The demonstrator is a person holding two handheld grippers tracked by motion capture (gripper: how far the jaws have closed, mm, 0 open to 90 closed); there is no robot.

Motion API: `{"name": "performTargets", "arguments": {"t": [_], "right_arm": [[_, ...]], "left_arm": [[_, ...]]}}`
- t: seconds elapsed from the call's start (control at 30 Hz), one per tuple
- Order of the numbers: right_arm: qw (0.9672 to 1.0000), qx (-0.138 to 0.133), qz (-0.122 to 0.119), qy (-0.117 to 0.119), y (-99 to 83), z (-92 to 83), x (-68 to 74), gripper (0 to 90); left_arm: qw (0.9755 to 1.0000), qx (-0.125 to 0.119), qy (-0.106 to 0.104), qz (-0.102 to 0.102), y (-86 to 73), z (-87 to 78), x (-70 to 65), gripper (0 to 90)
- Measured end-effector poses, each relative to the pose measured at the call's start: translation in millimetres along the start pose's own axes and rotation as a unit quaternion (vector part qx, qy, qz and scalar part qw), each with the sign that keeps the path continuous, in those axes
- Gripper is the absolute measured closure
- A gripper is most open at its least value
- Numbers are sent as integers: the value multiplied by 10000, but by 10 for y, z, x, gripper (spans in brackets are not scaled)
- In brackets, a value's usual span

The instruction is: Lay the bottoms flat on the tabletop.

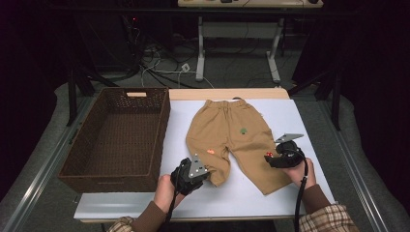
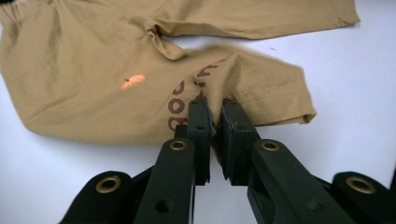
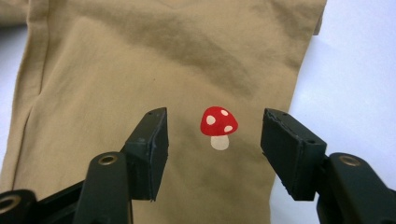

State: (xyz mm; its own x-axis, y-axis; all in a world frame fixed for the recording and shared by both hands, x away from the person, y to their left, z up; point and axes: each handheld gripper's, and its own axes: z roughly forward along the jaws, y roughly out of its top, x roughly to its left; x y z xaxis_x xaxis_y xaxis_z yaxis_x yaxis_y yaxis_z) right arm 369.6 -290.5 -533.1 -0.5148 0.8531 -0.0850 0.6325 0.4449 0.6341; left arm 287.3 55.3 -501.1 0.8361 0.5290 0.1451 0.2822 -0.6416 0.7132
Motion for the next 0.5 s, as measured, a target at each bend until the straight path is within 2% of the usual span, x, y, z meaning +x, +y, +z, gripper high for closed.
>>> {"name": "performTargets", "arguments": {"t": [0.07, 0.1, 0.17, 0.2, 0.27, 0.3, 0.33, 0.4, 0.43, 0.5], "right_arm": [[10000, 9, 4, -2, 1, 4, 3, 414], [10000, 27, -5, 14, -1, 13, 3, 413], [10000, 40, -16, 28, -1, 24, 2, 411], [10000, 60, -4, 37, -1, 27, 6, 411], [10000, 66, -26, 48, -3, 33, 10, 410], [10000, 60, -11, 63, -3, 35, 12, 409], [10000, 60, -11, 63, -3, 35, 12, 409], [9999, -28, 48, 145, -1, 25, 12, 431], [9999, -37, 39, 147, 0, 24, 14, 432], [9999, -45, 49, 150, 1, 24, 18, 432]], "left_arm": [[10000, 1, 13, 60, 8, -12, -12, 831], [9999, -4, 0, 154, 20, 1, -32, 831], [9998, 59, -151, 118, 20, 60, -42, 827], [9998, 59, -151, 118, 20, 60, -42, 825], [9991, 262, -293, 181, 4, 161, -61, 816], [9981, 463, -384, 154, -54, 277, -63, 809], [9981, 463, -384, 154, -54, 277, -63, 796], [9965, 662, -511, 54, -143, 377, -32, 747], [9959, 707, -561, 26, -153, 371, -18, 701], [9959, 690, -588, -40, -163, 350, -8, 564]]}}
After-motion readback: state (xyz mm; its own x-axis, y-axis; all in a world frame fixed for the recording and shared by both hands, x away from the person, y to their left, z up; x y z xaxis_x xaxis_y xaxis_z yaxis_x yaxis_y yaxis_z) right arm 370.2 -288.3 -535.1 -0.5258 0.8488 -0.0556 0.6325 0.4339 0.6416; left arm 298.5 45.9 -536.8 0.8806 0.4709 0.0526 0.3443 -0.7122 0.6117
